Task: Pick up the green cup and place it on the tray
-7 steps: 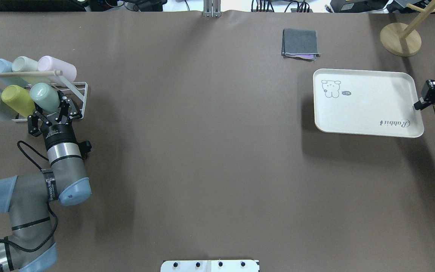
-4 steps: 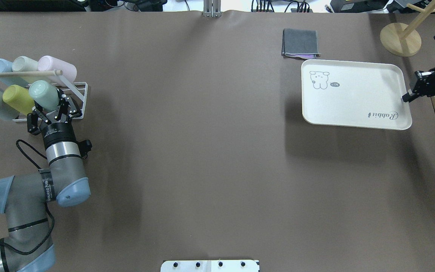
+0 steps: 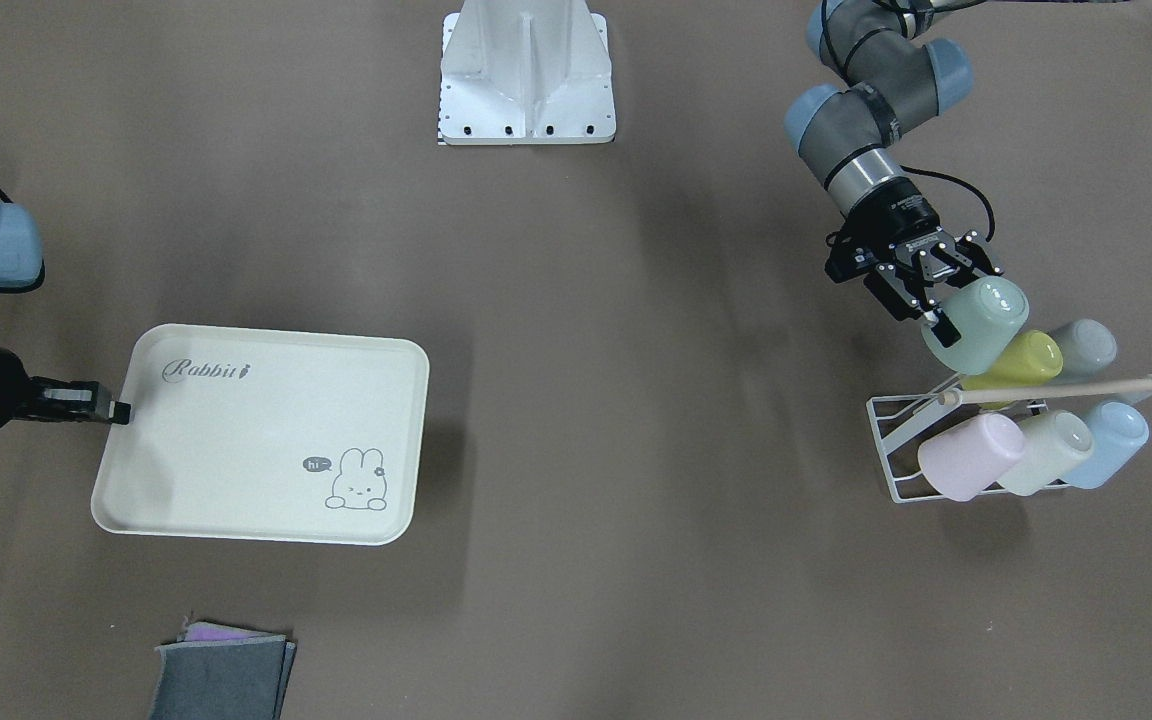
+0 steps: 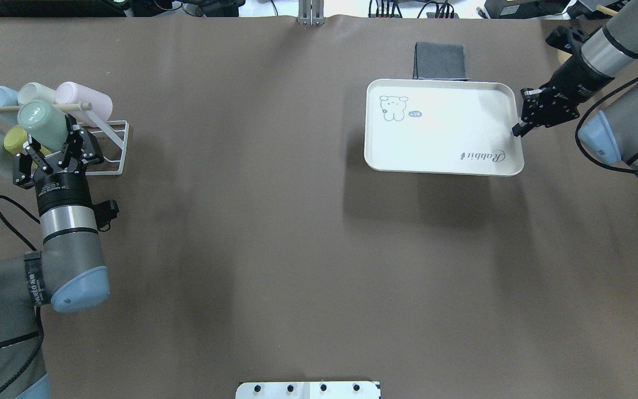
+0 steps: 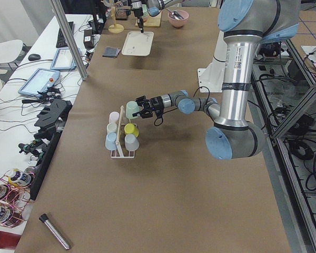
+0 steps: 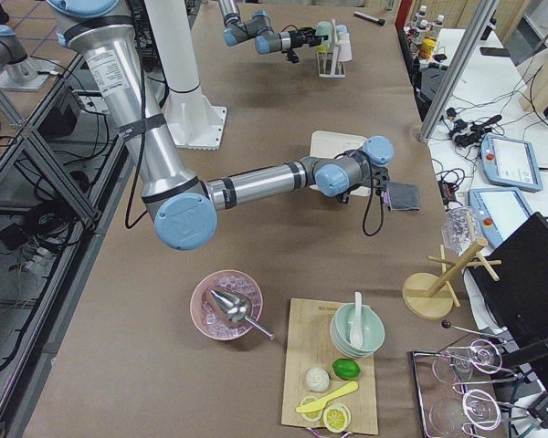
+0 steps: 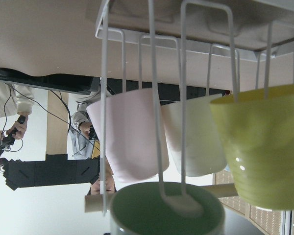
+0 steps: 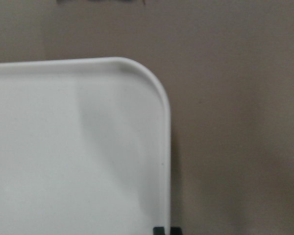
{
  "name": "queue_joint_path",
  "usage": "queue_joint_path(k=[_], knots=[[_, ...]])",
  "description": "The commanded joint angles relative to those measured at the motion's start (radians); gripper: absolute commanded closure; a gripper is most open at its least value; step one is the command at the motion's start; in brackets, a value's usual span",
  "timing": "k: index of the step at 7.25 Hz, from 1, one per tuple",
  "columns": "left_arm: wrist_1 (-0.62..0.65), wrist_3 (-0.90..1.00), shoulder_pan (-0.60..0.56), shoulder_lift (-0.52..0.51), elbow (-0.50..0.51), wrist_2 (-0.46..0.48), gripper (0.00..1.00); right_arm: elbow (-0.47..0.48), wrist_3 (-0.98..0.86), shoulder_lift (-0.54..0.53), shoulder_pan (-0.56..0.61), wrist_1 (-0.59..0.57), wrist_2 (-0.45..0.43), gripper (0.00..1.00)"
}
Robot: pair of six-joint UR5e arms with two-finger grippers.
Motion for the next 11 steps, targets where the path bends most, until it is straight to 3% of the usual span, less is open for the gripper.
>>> queue_joint_path(k=[1,2,3,5,8,9,11], knots=[[-0.339,0.220,-0.001,0.033,-0.069,0.004,0.71,0.019,0.051,0.068,-0.064,0.006,0.005,1.00],[-0.554,0.362,-0.004,0.035,-0.065,0.002,0.74,0.072,0.085,0.078,-0.128,0.006,0.002,1.00],[-0.694,0.390,-0.012,0.033,-0.060,-0.066,0.74,0.115,0.126,0.087,-0.200,0.009,-0.024,1.00],[-0.802,0.276,-0.100,0.000,-0.060,-0.271,0.74,0.127,0.247,0.168,-0.341,0.046,-0.169,1.00],[-0.806,-0.204,-0.182,-0.129,-0.033,-0.607,0.74,0.101,0.552,0.199,-0.508,0.220,-0.400,1.00],[-0.838,-0.473,-0.182,-0.172,0.002,-0.732,0.74,0.087,0.594,0.210,-0.529,0.236,-0.431,1.00],[-0.960,-0.743,-0.176,-0.242,0.105,-0.890,0.76,0.041,0.594,0.216,-0.547,0.239,-0.440,1.00]])
